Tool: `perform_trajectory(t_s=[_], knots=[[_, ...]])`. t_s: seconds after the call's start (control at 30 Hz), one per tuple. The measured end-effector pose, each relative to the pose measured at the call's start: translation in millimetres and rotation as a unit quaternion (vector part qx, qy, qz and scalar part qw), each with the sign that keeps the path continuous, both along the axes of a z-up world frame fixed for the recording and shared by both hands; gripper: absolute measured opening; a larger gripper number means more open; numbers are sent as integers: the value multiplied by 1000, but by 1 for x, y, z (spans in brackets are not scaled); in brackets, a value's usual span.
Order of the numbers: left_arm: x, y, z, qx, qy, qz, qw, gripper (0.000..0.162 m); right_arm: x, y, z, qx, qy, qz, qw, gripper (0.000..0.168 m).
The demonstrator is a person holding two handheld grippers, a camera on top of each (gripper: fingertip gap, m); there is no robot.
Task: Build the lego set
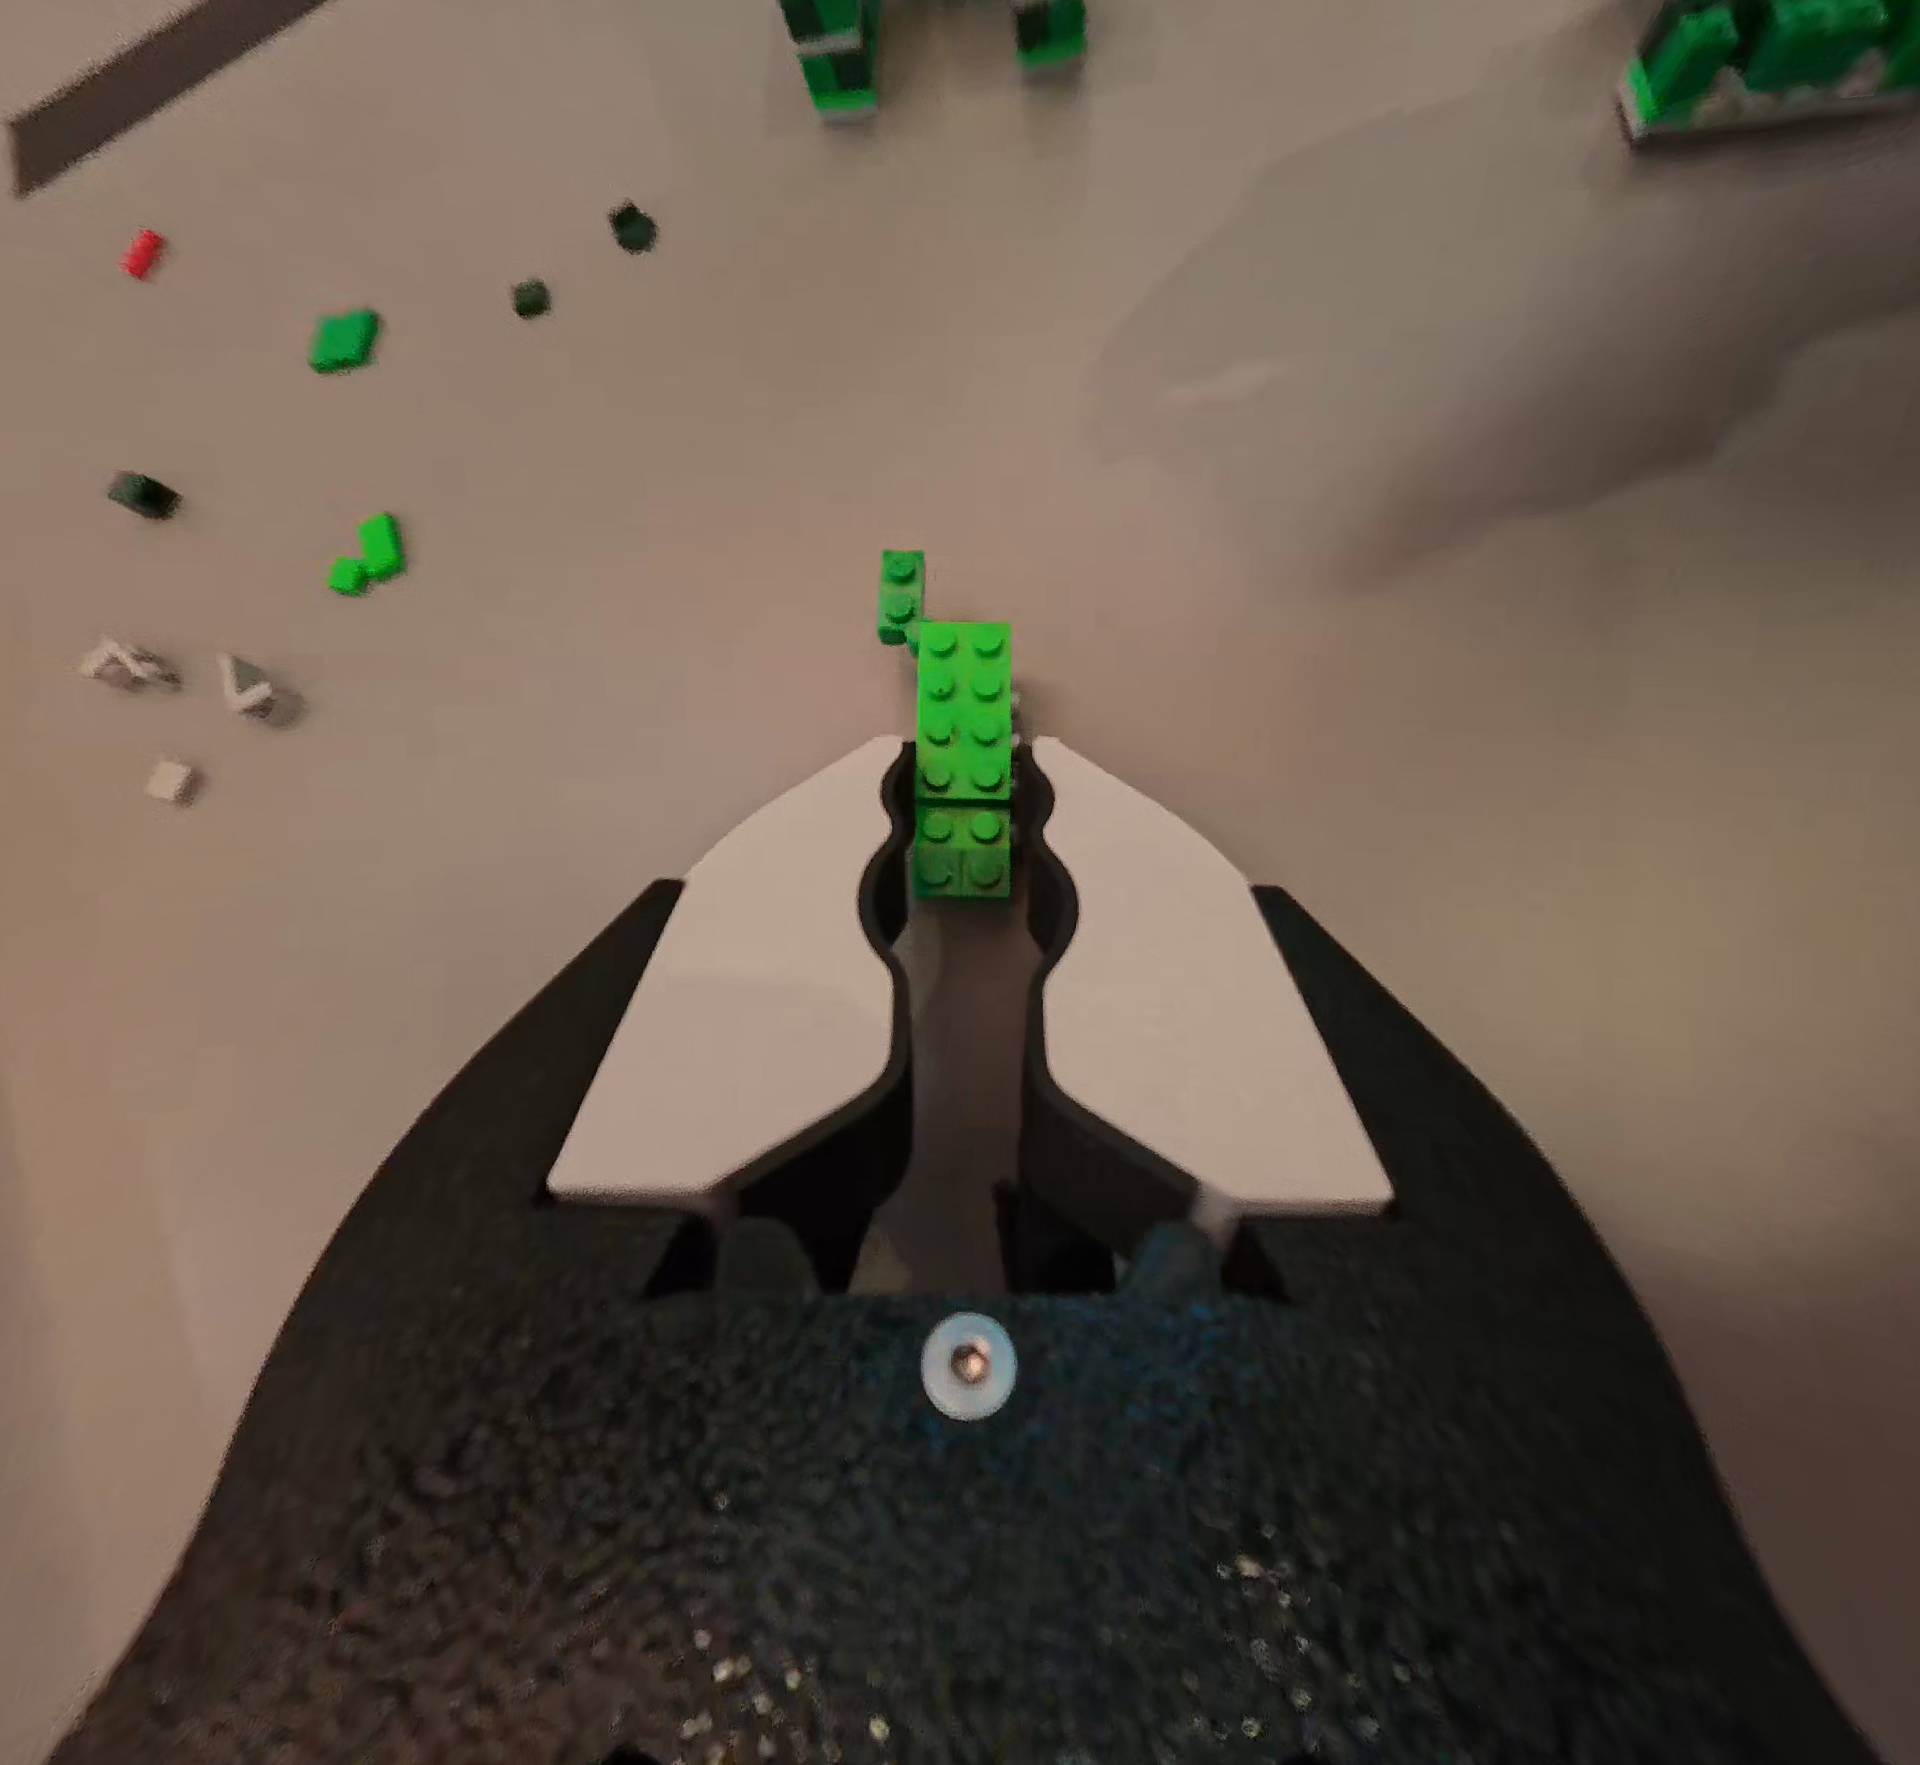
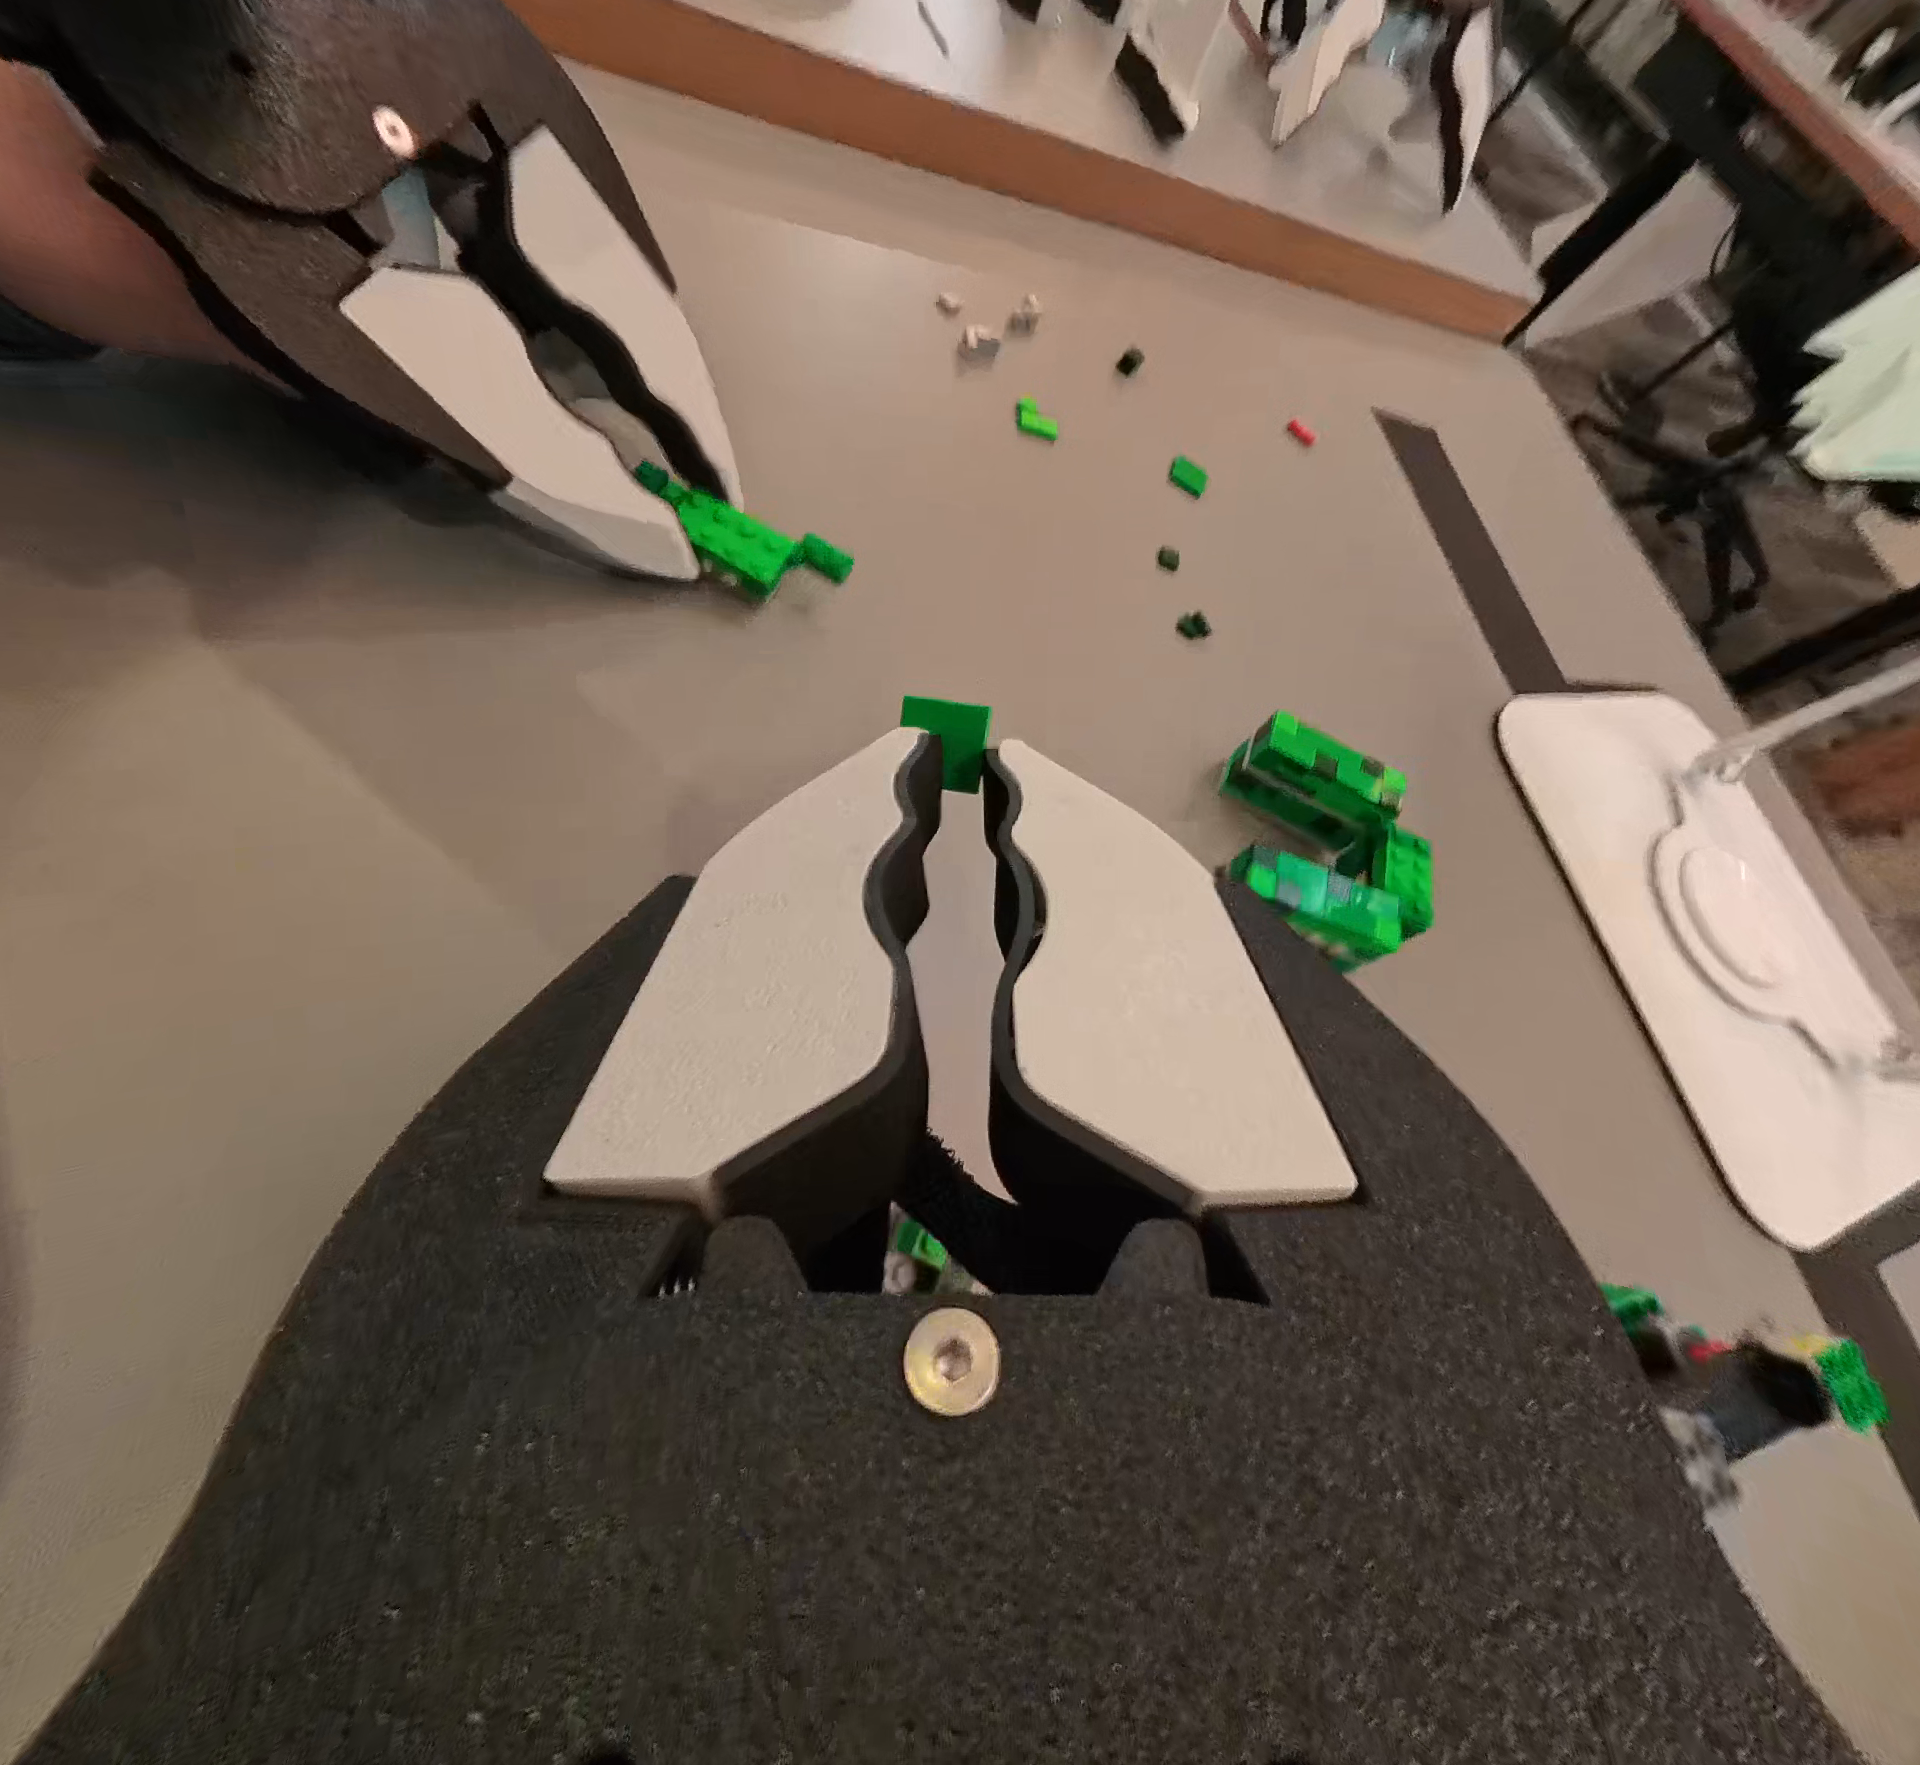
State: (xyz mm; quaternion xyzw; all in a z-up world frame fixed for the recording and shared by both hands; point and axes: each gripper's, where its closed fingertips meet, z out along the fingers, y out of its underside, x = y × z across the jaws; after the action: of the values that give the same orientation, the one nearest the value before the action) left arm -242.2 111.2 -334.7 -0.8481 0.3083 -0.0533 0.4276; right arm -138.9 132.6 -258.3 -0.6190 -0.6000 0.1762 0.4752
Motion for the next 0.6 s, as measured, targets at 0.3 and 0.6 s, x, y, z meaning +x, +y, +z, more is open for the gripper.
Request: perform_trajectory(t_s=[0.3, 0.6], knots=[[-8, 31, 15, 94, 25, 70, 993, 17, -1, -6, -55, -80, -149, -62, 984, 7], [-4, 28, 21, 126, 35, 56, 990, 18, -2, -7, -72, -110, -196, -60, 973, 7]])
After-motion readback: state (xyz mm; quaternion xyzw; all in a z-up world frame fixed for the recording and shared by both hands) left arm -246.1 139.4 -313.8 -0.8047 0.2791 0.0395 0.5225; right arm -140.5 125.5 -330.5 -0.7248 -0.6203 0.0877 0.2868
